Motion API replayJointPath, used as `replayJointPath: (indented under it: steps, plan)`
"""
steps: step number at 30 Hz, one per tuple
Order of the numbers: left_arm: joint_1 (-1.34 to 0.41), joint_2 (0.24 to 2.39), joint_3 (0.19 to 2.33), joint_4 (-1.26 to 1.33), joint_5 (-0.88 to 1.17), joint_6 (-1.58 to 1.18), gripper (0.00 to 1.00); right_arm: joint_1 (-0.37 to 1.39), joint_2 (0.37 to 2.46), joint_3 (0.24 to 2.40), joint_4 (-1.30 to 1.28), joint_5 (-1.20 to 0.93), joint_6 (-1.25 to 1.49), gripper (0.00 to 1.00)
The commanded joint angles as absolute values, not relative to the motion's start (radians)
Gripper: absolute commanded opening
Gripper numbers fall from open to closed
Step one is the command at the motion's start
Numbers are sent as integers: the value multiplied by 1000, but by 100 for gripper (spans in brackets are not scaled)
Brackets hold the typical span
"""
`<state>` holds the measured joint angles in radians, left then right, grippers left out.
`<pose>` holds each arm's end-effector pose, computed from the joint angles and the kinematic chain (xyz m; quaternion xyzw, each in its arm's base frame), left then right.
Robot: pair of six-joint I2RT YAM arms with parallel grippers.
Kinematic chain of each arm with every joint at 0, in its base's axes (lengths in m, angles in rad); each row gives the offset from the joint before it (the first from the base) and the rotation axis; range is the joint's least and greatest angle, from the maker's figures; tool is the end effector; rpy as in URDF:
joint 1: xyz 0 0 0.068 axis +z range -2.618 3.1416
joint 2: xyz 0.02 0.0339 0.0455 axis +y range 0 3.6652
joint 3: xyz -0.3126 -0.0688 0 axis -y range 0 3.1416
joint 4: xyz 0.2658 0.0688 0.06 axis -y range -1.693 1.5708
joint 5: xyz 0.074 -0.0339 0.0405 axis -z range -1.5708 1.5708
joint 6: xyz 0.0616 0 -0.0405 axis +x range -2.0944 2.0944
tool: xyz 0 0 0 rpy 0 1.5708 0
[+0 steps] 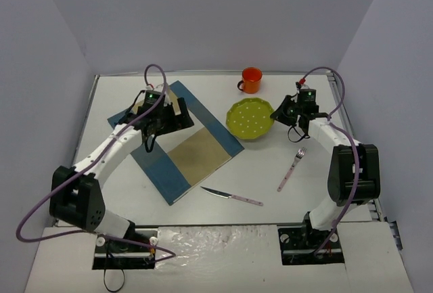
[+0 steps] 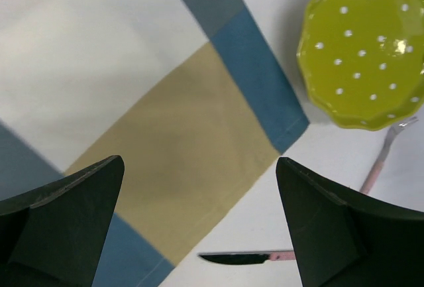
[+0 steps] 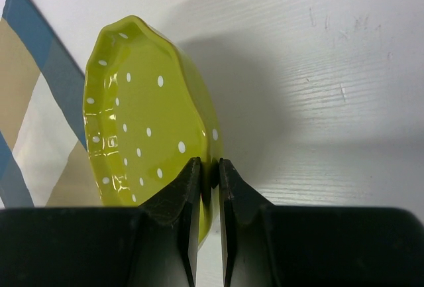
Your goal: Set the dinner table for one person
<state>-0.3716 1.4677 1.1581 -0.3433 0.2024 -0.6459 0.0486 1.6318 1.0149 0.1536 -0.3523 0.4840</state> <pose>0.3365 -0.1444 0.3190 -0.0776 0.8897 -0.2938 0.3408 0.4070 0.0411 0.2618 0.0909 0.8375 0.2800 0.4603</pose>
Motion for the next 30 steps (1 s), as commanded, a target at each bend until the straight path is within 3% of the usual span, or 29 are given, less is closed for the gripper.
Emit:
replayJointPath:
  steps: [1, 11, 17, 30]
  plan:
    - [-453, 1580, 1269, -192, 221, -776, 97, 52, 1572, 1034, 339, -459, 561, 0]
    - [-528, 1854, 1421, -46, 265, -895, 97, 49, 1569, 1011, 380, -503, 598, 0]
    - [-551, 1949, 1476, -17, 275, -938, 91, 50, 1561, 1004, 382, -514, 602, 0]
    - [-569, 1985, 1485, 60, 299, -967, 62, 54, 1531, 975, 411, -524, 638, 0]
